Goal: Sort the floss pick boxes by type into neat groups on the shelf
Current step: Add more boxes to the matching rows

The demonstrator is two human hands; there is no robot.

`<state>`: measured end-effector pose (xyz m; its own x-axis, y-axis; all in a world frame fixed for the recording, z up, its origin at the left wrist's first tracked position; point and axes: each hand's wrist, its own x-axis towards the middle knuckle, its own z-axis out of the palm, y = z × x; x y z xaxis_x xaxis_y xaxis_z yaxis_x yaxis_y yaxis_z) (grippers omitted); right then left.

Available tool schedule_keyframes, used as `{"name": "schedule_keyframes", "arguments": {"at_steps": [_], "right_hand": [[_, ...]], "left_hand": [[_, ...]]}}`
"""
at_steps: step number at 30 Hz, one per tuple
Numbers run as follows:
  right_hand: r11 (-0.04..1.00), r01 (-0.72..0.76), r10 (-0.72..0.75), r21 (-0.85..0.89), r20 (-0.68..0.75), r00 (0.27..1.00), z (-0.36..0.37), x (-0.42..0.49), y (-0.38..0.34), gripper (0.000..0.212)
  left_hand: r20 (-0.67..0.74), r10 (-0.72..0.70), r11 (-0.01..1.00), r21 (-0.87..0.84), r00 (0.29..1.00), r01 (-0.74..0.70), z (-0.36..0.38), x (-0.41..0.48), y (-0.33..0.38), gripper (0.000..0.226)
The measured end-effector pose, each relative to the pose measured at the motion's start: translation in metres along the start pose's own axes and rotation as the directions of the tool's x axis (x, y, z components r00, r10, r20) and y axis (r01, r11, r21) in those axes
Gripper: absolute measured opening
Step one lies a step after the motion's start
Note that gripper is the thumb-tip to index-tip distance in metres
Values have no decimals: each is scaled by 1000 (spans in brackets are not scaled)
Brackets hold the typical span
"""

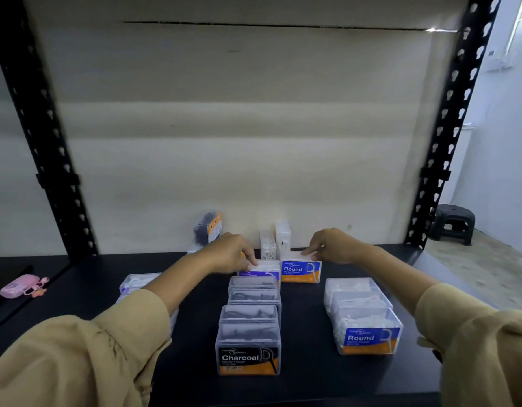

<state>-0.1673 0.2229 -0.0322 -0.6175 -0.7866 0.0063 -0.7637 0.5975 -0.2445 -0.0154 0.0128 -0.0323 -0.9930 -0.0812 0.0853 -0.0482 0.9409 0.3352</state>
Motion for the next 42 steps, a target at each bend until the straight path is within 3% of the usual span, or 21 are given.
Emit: {"name": "schedule_keyframes", "arguments": {"at_steps": [13,20,24,27,42], "right_hand": [[1000,-16,16,0,15,1000,-4,-10,6,29],[997,-53,52,51,20,998,-9,-12,4,22],[997,-50,42,61,122,992,0,-7,-6,39],[995,-41,30,89,121,992,-1,-6,-3,38],[939,-113,48,325,203,978,-10,-26,42,36]], "left_hand": [[3,-11,1000,-4,1000,11,-4,-7,-11,18],[50,-15,997,81,999,11,-9,-9,-18,28],[131,-30,997,72,991,21,-2,-3,-17,42],[125,-26,996,94,992,14,-6,-5,-25,42],[131,-252,967,72,959,244,-57,-50,-120,39]]}}
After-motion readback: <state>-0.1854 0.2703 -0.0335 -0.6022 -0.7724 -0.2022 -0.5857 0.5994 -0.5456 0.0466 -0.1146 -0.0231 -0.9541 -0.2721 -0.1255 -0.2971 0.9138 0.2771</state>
